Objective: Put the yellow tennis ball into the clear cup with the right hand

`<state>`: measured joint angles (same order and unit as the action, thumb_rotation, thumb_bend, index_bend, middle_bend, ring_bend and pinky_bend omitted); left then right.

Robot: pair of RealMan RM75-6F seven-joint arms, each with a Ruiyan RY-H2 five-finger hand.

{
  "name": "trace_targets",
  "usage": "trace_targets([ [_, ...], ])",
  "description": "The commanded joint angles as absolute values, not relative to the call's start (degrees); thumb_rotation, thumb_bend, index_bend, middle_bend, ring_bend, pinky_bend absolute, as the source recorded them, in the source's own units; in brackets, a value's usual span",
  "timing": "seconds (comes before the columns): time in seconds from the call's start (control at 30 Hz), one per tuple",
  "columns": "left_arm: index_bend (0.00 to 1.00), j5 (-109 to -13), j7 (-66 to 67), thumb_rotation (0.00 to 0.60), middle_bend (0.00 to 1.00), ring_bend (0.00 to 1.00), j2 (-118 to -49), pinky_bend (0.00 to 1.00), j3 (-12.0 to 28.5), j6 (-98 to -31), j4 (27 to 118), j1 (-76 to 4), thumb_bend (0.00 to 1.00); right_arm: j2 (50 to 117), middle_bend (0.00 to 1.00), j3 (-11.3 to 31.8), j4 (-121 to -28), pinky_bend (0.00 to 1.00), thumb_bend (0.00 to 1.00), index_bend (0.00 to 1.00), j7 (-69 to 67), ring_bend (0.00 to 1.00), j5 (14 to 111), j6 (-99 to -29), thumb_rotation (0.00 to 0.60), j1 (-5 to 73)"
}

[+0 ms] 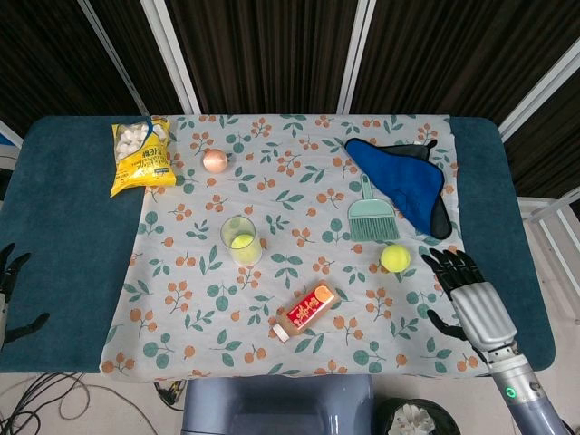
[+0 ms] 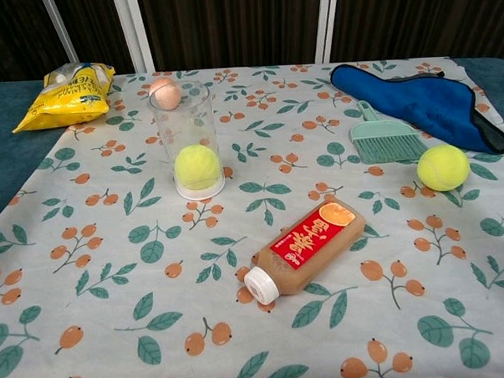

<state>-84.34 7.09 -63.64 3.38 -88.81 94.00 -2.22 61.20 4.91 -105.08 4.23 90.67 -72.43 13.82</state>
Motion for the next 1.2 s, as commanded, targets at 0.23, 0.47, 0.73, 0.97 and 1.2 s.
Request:
trace_targets([
  [0.23,0.14,-83.68,6.26,0.6,0.0,0.0,-63.17,0.06,3.81,-89.11,94.05,-2.02,0.0,68.29,0.04,11.09,-104.0,0.0,0.38,0.0,10.83,0.0,75.52,-57.24,0.6,25.71],
  [0.47,0.14,-83.32,6.32,0.6,0.0,0.0,-63.16,0.06,3.83,-88.61,93.96,-2.15,0.0,73.27,0.04,11.77,-100.22,0.0,0.38,0.0,17.93,0.0,67.95,-54.81,0.6,29.31],
  [0.73,0.14,-83.12,6.64,0.6,0.0,0.0,-63.1,0.06,3.91,-88.87,94.15,-1.99,0.0,75.39,0.04,11.74,-95.57,0.0,0.36,0.0,18.71,0.0,60.35,-50.75,0.6,32.04],
  [0.97,0.14,-83.34,7.21,0.6,0.0,0.0,-63.36,0.06,3.75,-88.76,94.19,-2.06,0.0,77.01,0.04,11.3,-91.56,0.0,0.32,0.0,18.45,0.0,58.2,-49.77,0.6,33.32],
  [1.2,0.14,-83.12,7.56,0.6,0.0,0.0,-63.5,0.06,3.9,-89.02,94.13,-1.96,0.0,79.77,0.04,11.38,-86.63,0.0,0.32,0.0,17.39,0.0,56.38,-48.87,0.6,34.73],
])
